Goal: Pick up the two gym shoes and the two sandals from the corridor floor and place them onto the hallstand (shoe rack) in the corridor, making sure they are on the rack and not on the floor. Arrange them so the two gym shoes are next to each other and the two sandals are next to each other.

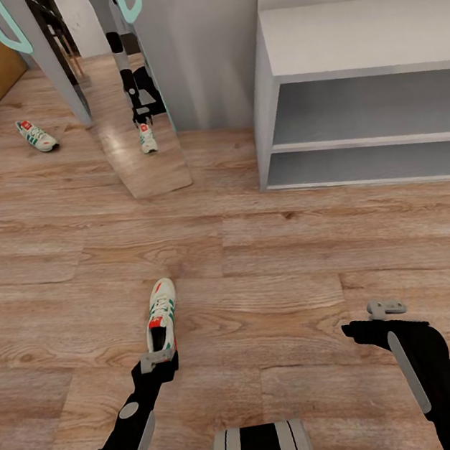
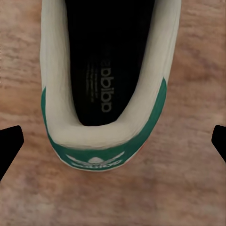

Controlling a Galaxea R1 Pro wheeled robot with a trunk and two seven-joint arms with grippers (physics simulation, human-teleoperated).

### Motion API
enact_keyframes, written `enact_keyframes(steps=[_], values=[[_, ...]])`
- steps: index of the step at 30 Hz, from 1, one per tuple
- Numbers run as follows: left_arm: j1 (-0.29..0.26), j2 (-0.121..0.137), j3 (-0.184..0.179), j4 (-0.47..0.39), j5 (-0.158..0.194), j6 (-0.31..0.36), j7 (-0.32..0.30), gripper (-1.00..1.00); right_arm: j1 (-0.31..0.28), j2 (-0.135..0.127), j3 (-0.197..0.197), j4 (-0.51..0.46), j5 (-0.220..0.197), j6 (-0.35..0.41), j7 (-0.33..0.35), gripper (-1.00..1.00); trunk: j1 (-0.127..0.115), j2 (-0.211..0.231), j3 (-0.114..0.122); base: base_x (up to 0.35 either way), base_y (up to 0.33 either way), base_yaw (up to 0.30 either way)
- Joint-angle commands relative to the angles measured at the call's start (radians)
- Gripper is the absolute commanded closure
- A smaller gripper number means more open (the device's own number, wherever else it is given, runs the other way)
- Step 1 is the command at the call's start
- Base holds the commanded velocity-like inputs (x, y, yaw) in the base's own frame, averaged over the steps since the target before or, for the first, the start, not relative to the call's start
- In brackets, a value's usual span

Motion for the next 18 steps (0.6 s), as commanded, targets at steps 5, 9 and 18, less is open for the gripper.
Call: enact_keyframes(steps=[5,9,18], values=[[0.001,0.000,0.004,0.000,0.001,-0.026,0.000,-1.00,0.000,0.000,0.000,0.000,0.000,0.000,0.000,-1.00,0.000,0.000,0.000,0.000,0.000,0.000],[0.001,0.000,0.005,0.000,0.001,-0.037,0.000,-1.00,0.000,0.000,0.000,0.000,0.000,0.000,0.000,-1.00,0.000,0.000,0.000,0.000,0.000,0.000],[0.001,0.000,-0.001,0.000,0.000,-0.041,0.001,-1.00,0.000,0.000,0.000,0.000,0.000,0.000,0.000,-1.00,0.000,0.000,0.000,0.000,0.000,0.000]])
